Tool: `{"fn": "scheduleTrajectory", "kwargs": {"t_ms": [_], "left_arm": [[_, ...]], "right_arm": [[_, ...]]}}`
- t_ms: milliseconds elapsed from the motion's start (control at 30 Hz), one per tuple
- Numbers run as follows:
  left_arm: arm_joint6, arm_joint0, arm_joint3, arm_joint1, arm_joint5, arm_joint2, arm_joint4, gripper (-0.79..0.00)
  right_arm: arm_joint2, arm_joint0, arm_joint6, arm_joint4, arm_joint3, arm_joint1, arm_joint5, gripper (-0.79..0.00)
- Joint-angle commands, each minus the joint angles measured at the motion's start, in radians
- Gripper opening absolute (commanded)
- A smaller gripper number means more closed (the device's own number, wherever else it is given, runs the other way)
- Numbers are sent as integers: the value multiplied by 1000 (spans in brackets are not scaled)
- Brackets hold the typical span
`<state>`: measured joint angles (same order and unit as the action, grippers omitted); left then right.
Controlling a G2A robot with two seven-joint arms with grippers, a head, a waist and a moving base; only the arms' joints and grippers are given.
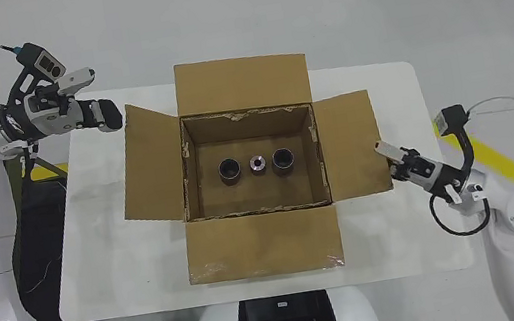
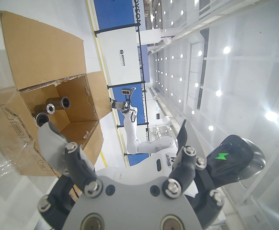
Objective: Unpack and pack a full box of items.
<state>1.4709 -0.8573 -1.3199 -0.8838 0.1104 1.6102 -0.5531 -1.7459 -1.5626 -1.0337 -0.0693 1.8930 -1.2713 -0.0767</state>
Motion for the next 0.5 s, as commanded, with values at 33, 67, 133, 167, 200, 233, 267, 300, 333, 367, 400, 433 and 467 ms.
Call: {"fn": "scheduleTrajectory", "kwargs": {"t_ms": [33,67,133,167,200,233,267,300,333,367,400,433,467], "left_arm": [[0,0,0,0,0,0,0,0],[0,0,0,0,0,0,0,0],[0,0,0,0,0,0,0,0],[0,0,0,0,0,0,0,0],[0,0,0,0,0,0,0,0],[0,0,0,0,0,0,0,0],[0,0,0,0,0,0,0,0],[0,0,0,0,0,0,0,0],[0,0,0,0,0,0,0,0],[0,0,0,0,0,0,0,0],[0,0,0,0,0,0,0,0],[0,0,0,0,0,0,0,0],[0,0,0,0,0,0,0,0]], "right_arm": [[8,6,-3,-15,12,4,2,0],[11,9,-4,-20,17,5,2,0],[17,15,-1,-30,28,8,6,0],[21,18,1,-35,36,9,9,0],[24,21,3,-37,44,10,13,0],[28,23,7,-40,53,11,19,0],[33,26,10,-42,62,13,26,0],[39,29,12,-44,71,14,35,0],[44,33,14,-46,81,15,42,0],[50,37,17,-46,90,16,49,0],[57,41,20,-48,99,17,54,0],[63,46,21,-47,107,18,58,0],[71,50,24,-44,114,19,63,0]]}}
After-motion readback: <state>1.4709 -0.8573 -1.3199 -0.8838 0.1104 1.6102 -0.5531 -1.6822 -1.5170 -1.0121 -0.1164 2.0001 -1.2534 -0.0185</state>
